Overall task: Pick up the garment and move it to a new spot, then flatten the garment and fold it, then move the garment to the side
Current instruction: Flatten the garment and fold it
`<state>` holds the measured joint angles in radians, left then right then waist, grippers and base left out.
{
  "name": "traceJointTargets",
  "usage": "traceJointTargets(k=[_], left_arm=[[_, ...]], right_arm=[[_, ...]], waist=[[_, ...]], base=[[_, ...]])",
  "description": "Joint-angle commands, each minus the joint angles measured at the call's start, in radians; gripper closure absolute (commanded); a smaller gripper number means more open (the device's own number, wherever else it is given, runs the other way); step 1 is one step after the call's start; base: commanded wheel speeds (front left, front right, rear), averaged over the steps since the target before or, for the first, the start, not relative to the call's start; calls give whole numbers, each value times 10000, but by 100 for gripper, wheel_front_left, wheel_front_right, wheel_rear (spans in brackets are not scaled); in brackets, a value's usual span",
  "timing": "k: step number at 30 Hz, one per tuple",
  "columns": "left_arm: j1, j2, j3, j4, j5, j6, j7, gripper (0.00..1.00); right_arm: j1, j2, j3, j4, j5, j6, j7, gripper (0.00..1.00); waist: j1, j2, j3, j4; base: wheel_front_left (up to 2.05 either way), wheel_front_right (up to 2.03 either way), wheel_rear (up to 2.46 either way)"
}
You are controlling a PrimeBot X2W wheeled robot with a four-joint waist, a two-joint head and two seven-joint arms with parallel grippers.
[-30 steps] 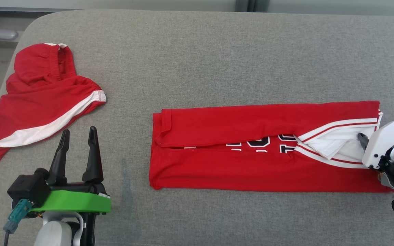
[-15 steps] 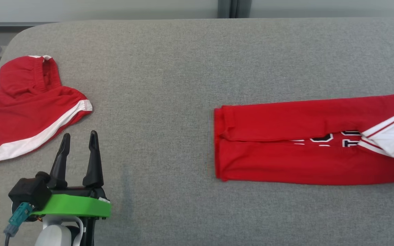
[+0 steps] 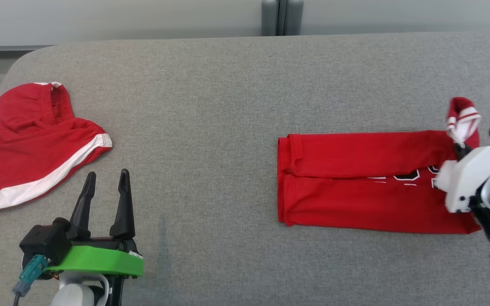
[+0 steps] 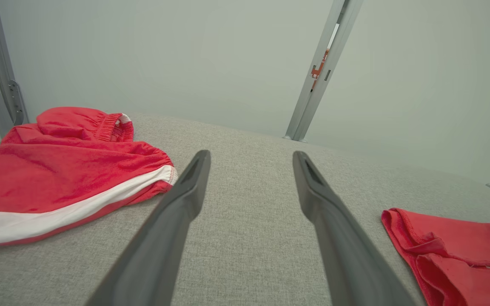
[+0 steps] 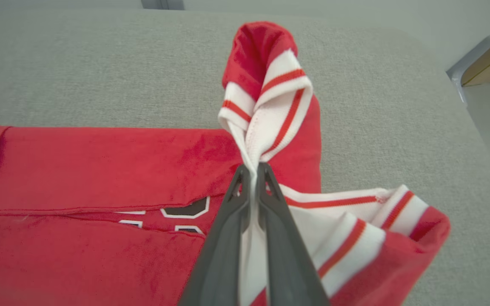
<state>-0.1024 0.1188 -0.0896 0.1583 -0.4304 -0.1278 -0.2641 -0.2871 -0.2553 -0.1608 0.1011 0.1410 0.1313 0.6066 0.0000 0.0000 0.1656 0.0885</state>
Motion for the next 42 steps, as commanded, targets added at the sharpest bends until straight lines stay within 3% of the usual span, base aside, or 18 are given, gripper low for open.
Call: traceJointTargets(k=[1, 6, 12, 22, 23, 29, 35, 42], left_arm=[[64, 61, -6, 7, -58, -42, -2, 0], [-74, 45, -72, 49, -157, -42, -2, 0], [-186, -13, -128, 110, -243, -42, -2, 0], [-280, -126, -193, 127, -287, -43, -1, 0], [-276, -143, -200, 133, -286, -43, -1, 0], [-145, -189, -114, 142, -264, -41, -1, 0], [-6, -164, 73, 52, -175, -41, -1, 0], [-26, -197, 31, 0, -178, -41, -1, 0]], right_arm=[[71, 96, 422, -237, 273, -13, 122, 100], [-339, 349, 2472, -644, 800, -13, 340, 100], [-1088, 916, 3857, 464, 1017, -11, 205, 100], [-2140, 1803, 4114, 2945, 880, -11, -659, 98], [-2187, 1864, 4102, 3135, 904, -11, -728, 2], [-2354, 1996, 4070, 3013, 1673, -11, -1190, 0], [-2019, 2018, 4035, 902, 3548, -11, -1377, 0], [-1130, 882, 3191, -710, 2894, -5, -2889, 0]], waist=[[0, 0, -7, 44], [0, 0, 27, 209], [0, 0, 72, 462], [0, 0, 217, 877], [0, 0, 219, 906], [0, 0, 173, 886], [0, 0, 69, 565], [0, 0, -12, 216]], base=[[0, 0, 0], [0, 0, 0], [0, 0, 0], [0, 0, 0], [0, 0, 0], [0, 0, 0], [0, 0, 0], [0, 0, 0]])
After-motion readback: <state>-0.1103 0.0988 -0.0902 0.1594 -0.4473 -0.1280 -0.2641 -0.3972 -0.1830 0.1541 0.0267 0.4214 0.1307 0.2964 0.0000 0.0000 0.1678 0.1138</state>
